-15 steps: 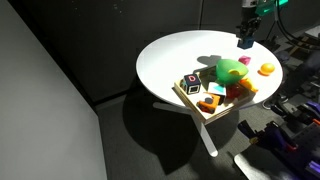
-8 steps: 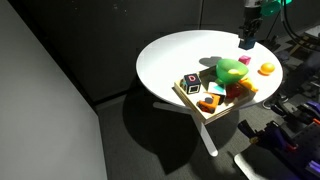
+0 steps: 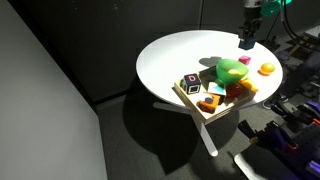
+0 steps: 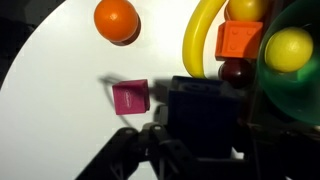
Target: Move the blue block from the table to the tray
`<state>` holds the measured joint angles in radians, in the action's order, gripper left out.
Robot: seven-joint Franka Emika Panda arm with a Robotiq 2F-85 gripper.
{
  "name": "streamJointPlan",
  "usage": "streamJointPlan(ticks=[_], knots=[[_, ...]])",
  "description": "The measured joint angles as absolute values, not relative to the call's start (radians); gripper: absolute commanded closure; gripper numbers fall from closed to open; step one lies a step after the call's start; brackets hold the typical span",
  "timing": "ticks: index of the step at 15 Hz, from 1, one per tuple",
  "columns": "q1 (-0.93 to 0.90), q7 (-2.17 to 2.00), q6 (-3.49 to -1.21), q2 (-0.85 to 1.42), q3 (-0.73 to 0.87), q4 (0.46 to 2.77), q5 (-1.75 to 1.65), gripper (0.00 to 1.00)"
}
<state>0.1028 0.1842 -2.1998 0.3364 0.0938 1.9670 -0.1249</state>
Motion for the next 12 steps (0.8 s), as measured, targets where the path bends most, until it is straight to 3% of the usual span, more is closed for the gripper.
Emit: streamJointPlan(ticks=[12], knots=[[0.029,0.183,-2.199,0.343,0.041,1.968,-0.147,0.7]])
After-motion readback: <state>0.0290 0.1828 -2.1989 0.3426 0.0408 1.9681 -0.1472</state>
